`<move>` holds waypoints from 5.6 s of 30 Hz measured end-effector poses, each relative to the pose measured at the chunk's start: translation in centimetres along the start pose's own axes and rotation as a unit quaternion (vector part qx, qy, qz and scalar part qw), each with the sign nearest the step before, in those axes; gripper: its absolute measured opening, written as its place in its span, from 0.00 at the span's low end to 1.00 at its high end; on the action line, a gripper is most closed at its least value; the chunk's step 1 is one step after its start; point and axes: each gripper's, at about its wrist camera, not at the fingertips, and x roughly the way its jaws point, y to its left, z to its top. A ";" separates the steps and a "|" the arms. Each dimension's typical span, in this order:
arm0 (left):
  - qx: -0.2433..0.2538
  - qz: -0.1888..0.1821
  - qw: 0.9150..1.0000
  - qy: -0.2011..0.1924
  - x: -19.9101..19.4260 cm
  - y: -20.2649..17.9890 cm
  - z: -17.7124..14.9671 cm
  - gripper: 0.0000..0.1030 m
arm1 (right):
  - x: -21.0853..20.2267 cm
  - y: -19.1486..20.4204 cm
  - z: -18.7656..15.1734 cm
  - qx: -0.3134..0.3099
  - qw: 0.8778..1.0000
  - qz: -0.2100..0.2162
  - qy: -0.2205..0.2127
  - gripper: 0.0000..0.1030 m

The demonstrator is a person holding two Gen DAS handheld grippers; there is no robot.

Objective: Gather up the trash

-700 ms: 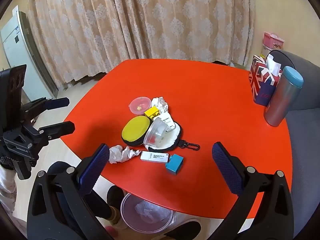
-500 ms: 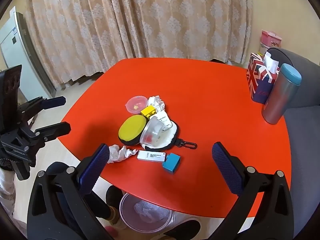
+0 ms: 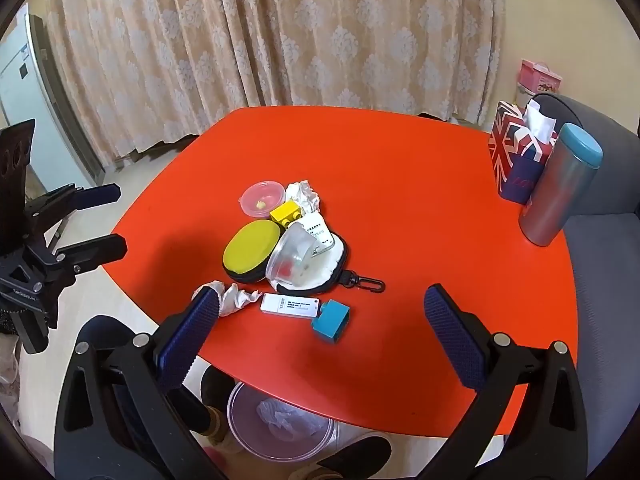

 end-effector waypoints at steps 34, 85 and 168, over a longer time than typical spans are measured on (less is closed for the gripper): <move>0.000 -0.008 1.000 0.004 0.3 -0.4 -0.5 0.95 | -0.3 0.1 0.2 0.000 1.000 -0.001 -0.001 0.97; -0.014 -0.016 1.000 0.017 1.6 0.1 -1.2 0.95 | 7.6 -0.8 -1.4 -0.034 0.996 -0.001 0.087 0.97; 0.031 -0.060 0.996 0.051 -0.7 -4.5 -7.1 0.25 | -1.9 2.8 -5.6 -0.028 0.999 0.040 0.020 0.34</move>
